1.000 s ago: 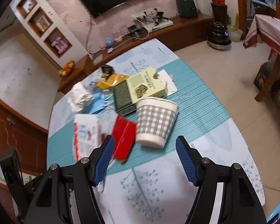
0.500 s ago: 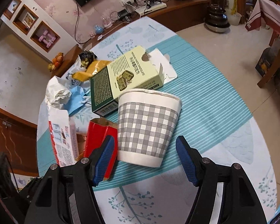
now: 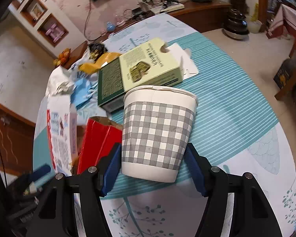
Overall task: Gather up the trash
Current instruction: 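Grasp the Kinder chocolate box with the left tool while the right tool grasps the checked cup, then carry the Kinder box and checked cup down over the floor trash bin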
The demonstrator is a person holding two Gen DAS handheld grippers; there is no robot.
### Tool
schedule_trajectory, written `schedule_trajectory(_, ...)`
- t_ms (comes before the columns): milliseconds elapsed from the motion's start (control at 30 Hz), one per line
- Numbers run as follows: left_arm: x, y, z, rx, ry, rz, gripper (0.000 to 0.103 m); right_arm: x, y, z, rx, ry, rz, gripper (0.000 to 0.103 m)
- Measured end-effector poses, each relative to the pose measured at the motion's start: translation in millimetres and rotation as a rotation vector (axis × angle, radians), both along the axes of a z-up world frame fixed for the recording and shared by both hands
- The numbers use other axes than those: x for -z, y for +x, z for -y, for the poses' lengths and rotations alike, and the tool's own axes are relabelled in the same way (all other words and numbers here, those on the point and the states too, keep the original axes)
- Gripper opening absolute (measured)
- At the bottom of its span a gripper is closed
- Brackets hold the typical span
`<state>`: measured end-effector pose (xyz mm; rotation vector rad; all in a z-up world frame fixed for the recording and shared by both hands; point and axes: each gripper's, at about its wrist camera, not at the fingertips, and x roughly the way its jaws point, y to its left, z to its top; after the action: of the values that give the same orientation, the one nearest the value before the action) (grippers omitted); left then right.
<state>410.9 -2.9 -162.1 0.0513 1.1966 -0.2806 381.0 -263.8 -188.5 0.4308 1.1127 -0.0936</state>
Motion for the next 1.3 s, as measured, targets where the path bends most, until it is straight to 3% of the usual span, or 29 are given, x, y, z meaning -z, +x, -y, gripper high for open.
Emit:
schedule_trajectory(100,2.7,5.8,-3.5,0.009,-0.018,-0.018,0.068,-0.4,-4.1,-5.4,-0.021,0.000,0.004,0.065)
schedule_trajectory(233,12.1,15.2,-7.6,0.060,-0.117,-0.074,0.068,-0.2,-9.9,-5.9,-0.033,0.018,0.009,0.064)
schedule_trajectory(467,22.2,24.8,-15.1,0.121,-0.240,-0.063,0.070,0.8,-15.2,-4.9,-0.053,0.032,0.024,0.064)
schedule_trajectory(567,32.2,31.1,-20.6,0.120,-0.320,-0.094,0.075,1.1,-16.3,-4.5,-0.059,0.033,0.031,0.064)
schedule_trajectory(700,34.6,34.6,-24.9,0.100,-0.369,-0.066,0.075,2.4,-19.1,-3.2,-0.064,0.047,0.046,0.064)
schedule_trajectory(733,34.5,34.2,-24.9,0.092,-0.371,-0.060,0.073,2.8,-19.7,-3.0,-0.066,0.050,0.050,0.064)
schedule_trajectory(833,30.2,29.3,-24.6,0.085,-0.395,-0.050,0.050,3.0,-20.1,-3.4,-0.066,0.054,0.056,0.064)
schedule_trajectory(1033,2.9,12.2,-11.8,0.108,-0.299,0.016,0.022,0.2,-28.2,-9.2,-0.066,0.050,0.055,0.062)
schedule_trajectory(1167,-17.2,-1.2,-6.5,0.101,-0.267,0.039,0.010,-10.5,-44.5,-13.1,-0.058,0.034,0.077,0.062)
schedule_trajectory(1300,-35.0,-23.2,0.7,0.084,-0.212,0.071,0.009,-29.2,-68.5,-18.4,-0.054,0.027,0.107,0.061)
